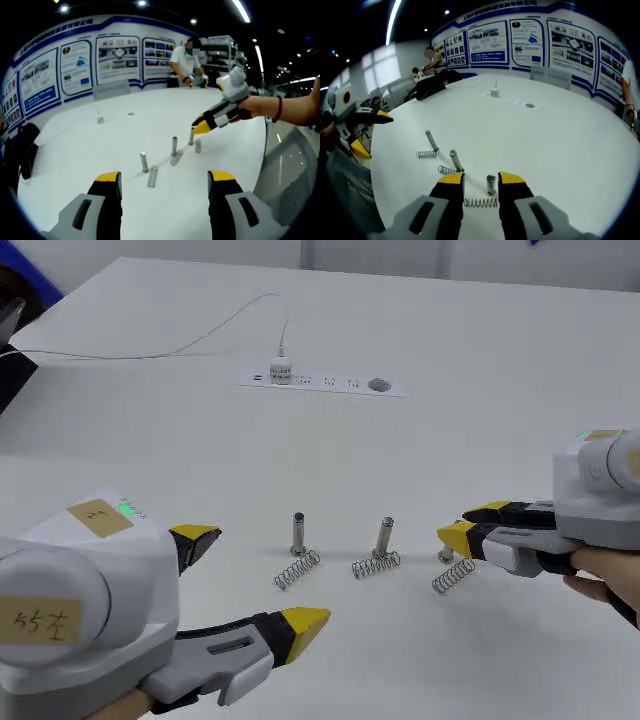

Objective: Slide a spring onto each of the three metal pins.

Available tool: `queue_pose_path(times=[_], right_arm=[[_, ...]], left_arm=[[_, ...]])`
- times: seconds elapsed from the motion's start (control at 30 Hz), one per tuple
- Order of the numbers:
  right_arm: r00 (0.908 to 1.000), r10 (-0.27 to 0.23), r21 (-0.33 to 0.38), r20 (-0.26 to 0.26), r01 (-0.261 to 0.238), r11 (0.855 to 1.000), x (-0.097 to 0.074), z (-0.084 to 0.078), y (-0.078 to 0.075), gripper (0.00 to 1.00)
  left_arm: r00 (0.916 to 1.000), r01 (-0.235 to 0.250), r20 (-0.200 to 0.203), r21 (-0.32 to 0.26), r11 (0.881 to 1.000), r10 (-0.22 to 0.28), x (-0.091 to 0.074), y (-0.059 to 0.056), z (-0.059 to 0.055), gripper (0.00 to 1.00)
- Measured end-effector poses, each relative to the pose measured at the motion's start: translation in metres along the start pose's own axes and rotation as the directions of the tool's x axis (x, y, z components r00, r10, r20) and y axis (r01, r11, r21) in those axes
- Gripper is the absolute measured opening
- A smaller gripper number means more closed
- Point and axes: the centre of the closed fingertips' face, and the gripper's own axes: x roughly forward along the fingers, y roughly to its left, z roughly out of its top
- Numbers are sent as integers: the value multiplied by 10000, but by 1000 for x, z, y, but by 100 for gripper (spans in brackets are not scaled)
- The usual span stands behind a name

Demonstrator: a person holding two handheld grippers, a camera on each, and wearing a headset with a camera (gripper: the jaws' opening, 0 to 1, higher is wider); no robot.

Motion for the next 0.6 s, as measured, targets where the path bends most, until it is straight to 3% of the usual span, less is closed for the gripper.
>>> queue_pose_path(times=[0.13, 0.4, 0.53, 0.6], right_arm=[[9994, -153, 174, 323, 147, 9997, -4, 2, 0, 37], [9978, -203, 647, 635, 162, 9978, -15, 1, 4, 45], [9963, -121, 789, 848, 54, 9969, -20, 3, 10, 47], [9944, -51, 844, 1060, -39, 9964, -23, 6, 13, 47]], left_arm=[[9996, 10, 283, -210, 9998, -4, 5, 5, 2, 68], [9999, 131, -73, -233, 9996, -133, 18, 18, -11, 60], [9986, 155, -508, 114, 9998, -149, 24, 24, -20, 54], [9986, 211, -483, 261, 9994, -198, 26, 23, -21, 52]])
